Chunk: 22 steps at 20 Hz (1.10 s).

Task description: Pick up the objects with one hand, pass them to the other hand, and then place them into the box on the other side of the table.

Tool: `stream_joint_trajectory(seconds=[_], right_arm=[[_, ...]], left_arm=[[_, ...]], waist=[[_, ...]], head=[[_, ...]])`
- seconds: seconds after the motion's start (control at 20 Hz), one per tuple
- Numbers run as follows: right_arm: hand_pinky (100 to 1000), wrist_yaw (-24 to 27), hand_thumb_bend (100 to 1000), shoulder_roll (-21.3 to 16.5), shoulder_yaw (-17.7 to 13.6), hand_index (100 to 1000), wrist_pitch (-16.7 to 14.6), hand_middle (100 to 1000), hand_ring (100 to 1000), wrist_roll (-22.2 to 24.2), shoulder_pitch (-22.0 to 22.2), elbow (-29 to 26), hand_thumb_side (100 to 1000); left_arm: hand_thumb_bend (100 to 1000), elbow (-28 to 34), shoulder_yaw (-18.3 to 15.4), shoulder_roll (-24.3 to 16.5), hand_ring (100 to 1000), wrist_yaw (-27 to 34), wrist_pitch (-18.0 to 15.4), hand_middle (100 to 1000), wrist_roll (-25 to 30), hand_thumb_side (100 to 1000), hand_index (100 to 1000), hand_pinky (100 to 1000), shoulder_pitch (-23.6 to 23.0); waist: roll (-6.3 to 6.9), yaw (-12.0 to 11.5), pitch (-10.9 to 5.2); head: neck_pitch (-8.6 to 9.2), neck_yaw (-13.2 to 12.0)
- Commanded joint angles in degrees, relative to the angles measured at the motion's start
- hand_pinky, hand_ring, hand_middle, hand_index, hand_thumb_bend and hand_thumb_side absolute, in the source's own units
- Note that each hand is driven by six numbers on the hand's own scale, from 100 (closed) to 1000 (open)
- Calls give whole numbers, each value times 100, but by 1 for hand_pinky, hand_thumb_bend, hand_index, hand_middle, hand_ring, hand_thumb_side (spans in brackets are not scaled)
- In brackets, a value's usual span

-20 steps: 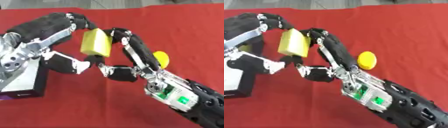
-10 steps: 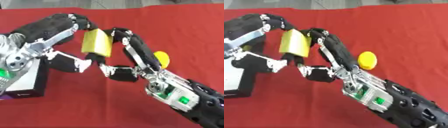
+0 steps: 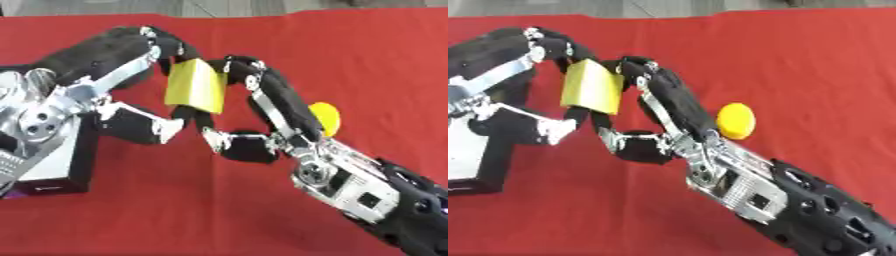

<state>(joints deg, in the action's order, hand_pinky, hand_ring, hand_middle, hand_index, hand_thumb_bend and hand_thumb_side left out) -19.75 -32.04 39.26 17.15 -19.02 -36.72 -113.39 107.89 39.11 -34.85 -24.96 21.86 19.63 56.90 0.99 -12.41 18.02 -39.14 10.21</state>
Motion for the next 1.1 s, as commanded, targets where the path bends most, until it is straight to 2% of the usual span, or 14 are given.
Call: stream_joint_trajectory(seconds=[0.05, 0.35, 0.55, 0.75, 1.1], right_arm=[[703, -87, 100, -55, 8, 681, 51, 584, 652, 51, -41, -120, 100], [762, -325, 100, -64, 4, 776, 213, 674, 744, 113, -36, -120, 392], [797, -557, 100, -68, 5, 852, 347, 720, 786, 284, -31, -120, 502], [821, -787, 100, -74, 15, 904, 481, 742, 809, 507, -27, -120, 577], [830, -1039, 100, -68, -1, 936, 621, 749, 815, 802, -6, -120, 610]], left_arm=[[100, -32, -71, -91, 608, 6, -7, 475, -136, 185, 496, 786, 66], [100, -126, -65, -153, 578, -59, -145, 427, -293, 185, 420, 760, 26], [100, -197, -58, -195, 573, -153, -237, 415, -371, 166, 405, 754, -6], [100, -300, -35, -245, 570, -292, -352, 404, -401, 149, 396, 750, -52], [100, -474, -37, -339, 568, -493, -499, 396, -356, 138, 386, 747, -150]], waist=[[10, 6, -107], [18, 10, -107], [20, 8, -105], [21, 5, -106], [20, 13, -99]], head=[[39, -9], [49, -13], [58, -9], [64, -10], [76, -25]])
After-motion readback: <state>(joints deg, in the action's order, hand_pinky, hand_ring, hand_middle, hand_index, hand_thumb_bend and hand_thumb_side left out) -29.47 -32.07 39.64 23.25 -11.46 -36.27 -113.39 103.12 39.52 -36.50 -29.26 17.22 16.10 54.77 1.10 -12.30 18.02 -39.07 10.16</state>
